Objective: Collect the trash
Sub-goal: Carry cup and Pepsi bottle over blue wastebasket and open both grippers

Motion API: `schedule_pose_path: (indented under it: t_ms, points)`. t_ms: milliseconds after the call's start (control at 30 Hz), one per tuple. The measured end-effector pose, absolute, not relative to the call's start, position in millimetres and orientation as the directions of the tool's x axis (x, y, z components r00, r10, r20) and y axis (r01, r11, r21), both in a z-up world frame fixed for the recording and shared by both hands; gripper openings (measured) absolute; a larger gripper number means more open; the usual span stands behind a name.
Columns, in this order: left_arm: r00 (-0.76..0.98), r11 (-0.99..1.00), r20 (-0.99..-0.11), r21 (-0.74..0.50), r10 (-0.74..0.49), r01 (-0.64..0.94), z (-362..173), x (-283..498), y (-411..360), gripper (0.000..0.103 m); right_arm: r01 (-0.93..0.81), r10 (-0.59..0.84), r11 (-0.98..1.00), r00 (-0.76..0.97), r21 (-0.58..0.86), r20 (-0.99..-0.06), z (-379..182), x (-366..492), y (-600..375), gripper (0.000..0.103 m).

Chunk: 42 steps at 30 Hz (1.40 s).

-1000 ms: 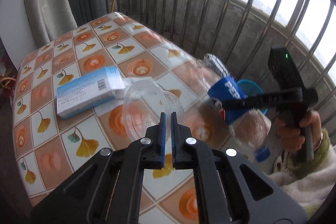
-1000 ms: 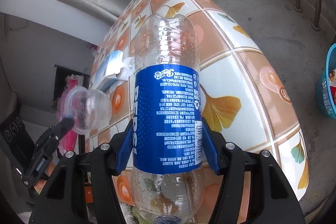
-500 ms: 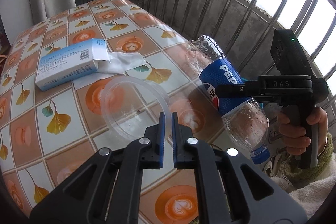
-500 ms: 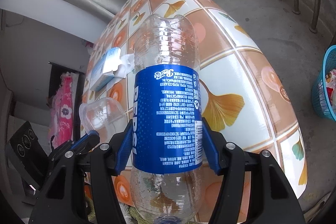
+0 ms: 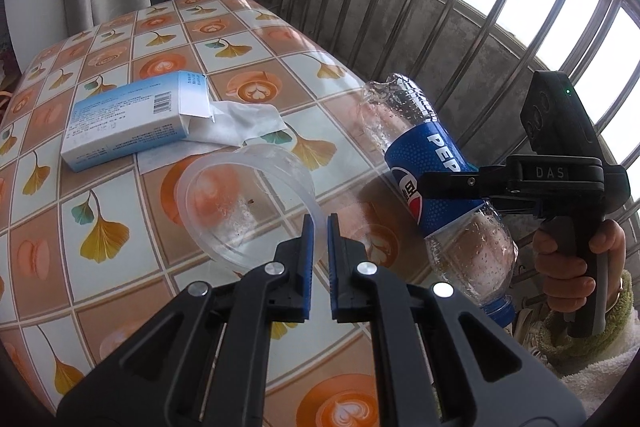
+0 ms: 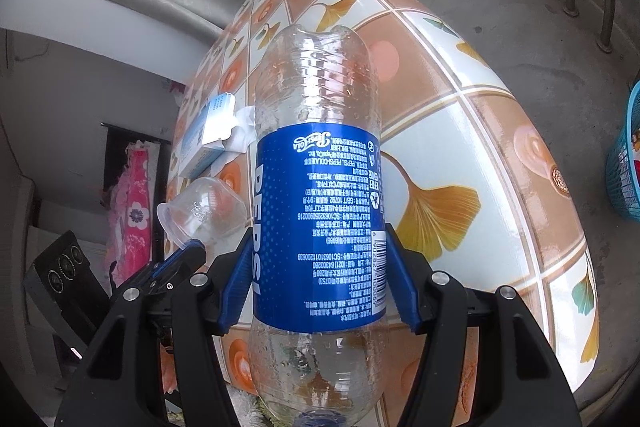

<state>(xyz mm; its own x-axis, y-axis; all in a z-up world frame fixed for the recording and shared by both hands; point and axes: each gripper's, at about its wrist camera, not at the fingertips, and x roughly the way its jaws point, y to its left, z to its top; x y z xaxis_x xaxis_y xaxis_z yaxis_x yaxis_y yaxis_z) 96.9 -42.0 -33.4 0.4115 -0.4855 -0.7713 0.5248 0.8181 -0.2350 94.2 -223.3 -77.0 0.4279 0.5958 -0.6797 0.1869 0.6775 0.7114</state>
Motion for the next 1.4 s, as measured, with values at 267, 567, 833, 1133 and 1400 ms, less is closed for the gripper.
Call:
schedule_pose_path:
  t_ms: [267,567,833,1133,1400]
  points:
    - [0.429,0.819,-0.758,-0.235,-0.492,0.524,-28.4,95.1,-39.7,0.004,0.188,0.620,0.650,0.431,0.737,-0.656,-79.3,91.4,-226.1,0.058]
    - [0.452,0.817,-0.739,-0.229,-0.500,0.529,-19.7,91.6,-38.9,0.004,0.188,0.629,0.638,0.432,0.747,-0.646,-79.5,89.6,-230.4,0.058]
    - [0.471,0.815,-0.720,-0.227,-0.510,0.534,-10.8,91.4,-39.0,0.004,0.178,0.632,0.634,0.442,0.752,-0.637,-75.6,88.2,-234.6,0.057]
    - [0.497,0.795,-0.683,-0.211,-0.536,0.568,11.1,92.9,-49.2,0.004,0.158,0.628,0.615,0.493,0.772,-0.601,-59.4,72.6,-251.6,0.057]
    - [0.492,0.739,-0.632,-0.198,-0.598,0.644,40.7,99.4,-83.0,0.004,0.173,0.578,0.593,0.589,0.787,-0.565,-33.9,48.4,-290.8,0.057]
